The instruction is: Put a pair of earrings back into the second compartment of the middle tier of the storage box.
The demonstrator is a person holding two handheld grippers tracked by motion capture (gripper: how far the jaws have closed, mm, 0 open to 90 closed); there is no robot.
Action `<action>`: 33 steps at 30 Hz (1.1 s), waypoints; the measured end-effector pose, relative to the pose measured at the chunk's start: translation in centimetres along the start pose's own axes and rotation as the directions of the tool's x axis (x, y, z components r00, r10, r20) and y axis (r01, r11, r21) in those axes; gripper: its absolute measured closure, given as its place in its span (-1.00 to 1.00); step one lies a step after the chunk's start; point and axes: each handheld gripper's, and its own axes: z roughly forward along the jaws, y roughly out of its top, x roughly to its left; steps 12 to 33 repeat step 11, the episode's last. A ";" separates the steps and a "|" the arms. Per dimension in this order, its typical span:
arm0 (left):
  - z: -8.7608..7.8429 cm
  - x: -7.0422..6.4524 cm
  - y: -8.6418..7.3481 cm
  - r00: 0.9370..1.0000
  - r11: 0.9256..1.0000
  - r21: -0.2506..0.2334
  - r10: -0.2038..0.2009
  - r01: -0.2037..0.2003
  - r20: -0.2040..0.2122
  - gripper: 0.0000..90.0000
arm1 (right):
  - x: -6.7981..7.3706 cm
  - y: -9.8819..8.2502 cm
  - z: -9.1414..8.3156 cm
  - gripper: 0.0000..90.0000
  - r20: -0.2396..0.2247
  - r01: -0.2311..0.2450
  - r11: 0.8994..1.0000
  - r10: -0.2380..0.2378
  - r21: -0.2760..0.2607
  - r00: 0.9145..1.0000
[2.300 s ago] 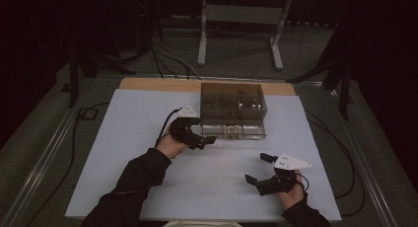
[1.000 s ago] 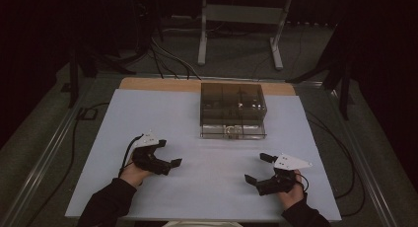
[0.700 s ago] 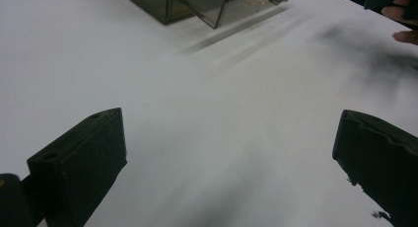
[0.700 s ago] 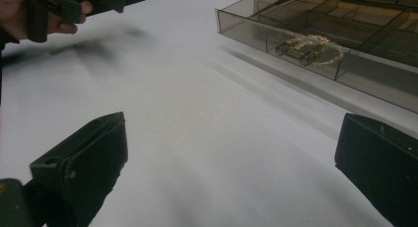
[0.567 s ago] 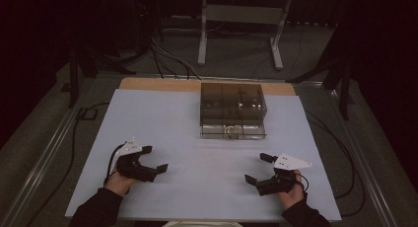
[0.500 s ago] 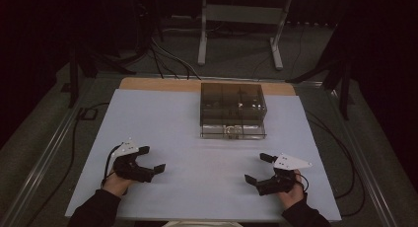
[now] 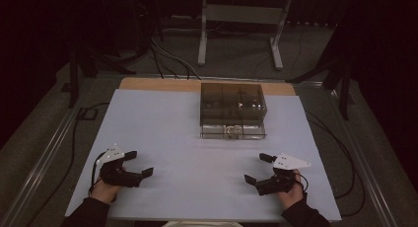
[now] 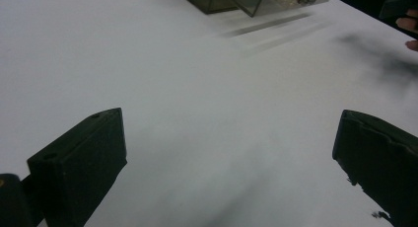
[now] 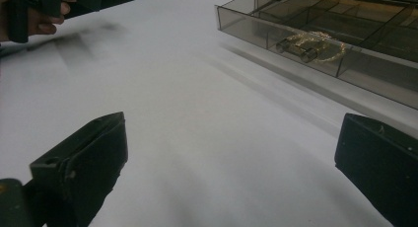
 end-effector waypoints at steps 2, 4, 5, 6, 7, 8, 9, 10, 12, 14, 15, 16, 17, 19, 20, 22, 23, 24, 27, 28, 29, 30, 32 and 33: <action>-0.1 0.1 0.0 1.000 1.000 -0.001 -0.002 0.002 0.000 -0.98 | 0.0 0.0 0.0 -1.00 -0.001 0.002 1.000 -0.002 0.000 1.000; -0.1 0.1 0.0 1.000 1.000 0.000 -0.006 0.006 0.007 -0.98 | 0.0 0.0 0.0 -1.00 0.000 0.001 1.000 -0.001 -0.001 1.000; -0.1 0.1 0.0 1.000 1.000 0.000 -0.001 0.001 0.007 -0.98 | 0.0 0.0 0.0 -1.00 0.000 0.000 1.000 0.000 -0.003 1.000; -0.1 0.1 -0.1 1.000 1.000 0.002 -0.002 0.002 0.009 -0.98 | 0.0 0.0 0.0 -1.00 0.001 -0.001 1.000 0.001 -0.003 1.000; 0.0 0.1 -0.1 1.000 1.000 0.005 0.002 -0.002 0.011 -0.98 | 0.0 0.0 0.0 -1.00 0.002 -0.002 1.000 0.002 -0.002 1.000; 0.0 0.1 -0.1 1.000 1.000 0.007 0.003 -0.003 0.011 -0.98 | 0.0 0.0 0.0 -1.00 0.002 -0.001 1.000 0.001 -0.001 1.000; 0.1 0.1 -0.1 1.000 1.000 0.010 0.004 -0.005 0.011 -0.98 | 0.0 0.0 0.0 -1.00 0.001 0.001 1.000 -0.001 -0.001 1.000; 0.1 0.1 -0.1 1.000 1.000 0.017 0.010 -0.010 0.009 -0.98 | 0.0 0.0 0.0 -1.00 0.001 0.000 1.000 0.000 0.000 1.000; 0.2 0.0 -0.1 1.000 1.000 0.017 0.012 -0.012 0.006 -0.98 | 0.0 0.0 0.0 -1.00 0.001 0.000 1.000 0.000 0.000 1.000; 0.2 0.0 -0.1 1.000 1.000 0.017 0.012 -0.012 0.006 -0.98 | 0.0 0.0 0.0 -1.00 0.001 0.000 1.000 0.000 0.000 1.000; 0.2 0.0 -0.1 1.000 1.000 0.017 0.012 -0.012 0.006 -0.98 | 0.0 0.0 0.0 -1.00 0.001 0.000 1.000 0.000 0.000 1.000; 0.2 0.0 -0.1 1.000 1.000 0.017 0.012 -0.012 0.006 -0.98 | 0.0 0.0 0.0 -1.00 0.001 0.000 1.000 0.000 0.000 1.000; 0.2 0.0 -0.1 1.000 1.000 0.017 0.012 -0.012 0.006 -0.98 | 0.0 0.0 0.0 -1.00 0.001 0.000 1.000 0.000 0.000 1.000; 0.2 0.0 -0.1 1.000 1.000 0.017 0.012 -0.012 0.006 -0.98 | 0.0 0.0 0.0 -1.00 0.001 0.000 1.000 0.000 0.000 1.000; 0.2 0.0 -0.1 1.000 1.000 0.017 0.012 -0.012 0.006 -0.98 | 0.0 0.0 0.0 -1.00 0.001 0.000 1.000 0.000 0.000 1.000; 0.2 0.0 -0.1 1.000 1.000 0.017 0.012 -0.012 0.006 -0.98 | 0.0 0.0 0.0 -1.00 0.001 0.000 1.000 0.000 0.000 1.000; 0.2 0.0 -0.1 1.000 1.000 0.017 0.012 -0.012 0.006 -0.98 | 0.0 0.0 0.0 -1.00 0.001 0.000 1.000 0.000 0.000 1.000; 0.2 0.0 -0.1 1.000 1.000 0.017 0.012 -0.012 0.006 -0.98 | 0.0 0.0 0.0 -1.00 0.001 0.000 1.000 0.000 0.000 1.000; 0.2 0.0 -0.1 1.000 1.000 0.017 0.012 -0.012 0.006 -0.98 | 0.0 0.0 0.0 -1.00 0.001 0.000 1.000 0.000 0.000 1.000; 0.2 0.0 -0.1 1.000 1.000 0.017 0.012 -0.012 0.006 -0.98 | 0.0 0.0 0.0 -1.00 0.001 0.000 1.000 0.000 0.000 1.000; 0.2 0.0 -0.1 1.000 1.000 0.017 0.012 -0.012 0.006 -0.98 | 0.0 0.0 0.0 -1.00 0.001 0.000 1.000 0.000 0.000 1.000; 0.2 0.0 -0.1 1.000 1.000 0.017 0.012 -0.012 0.006 -0.98 | 0.0 0.0 0.0 -1.00 0.001 0.000 1.000 0.000 0.000 1.000; 0.2 0.0 -0.1 1.000 1.000 0.017 0.012 -0.012 0.006 -0.98 | 0.0 0.0 0.0 -1.00 0.001 0.000 1.000 0.000 0.000 1.000; 0.2 0.0 -0.1 1.000 1.000 0.017 0.012 -0.012 0.006 -0.98 | 0.0 0.0 0.0 -1.00 0.001 0.000 1.000 0.000 0.000 1.000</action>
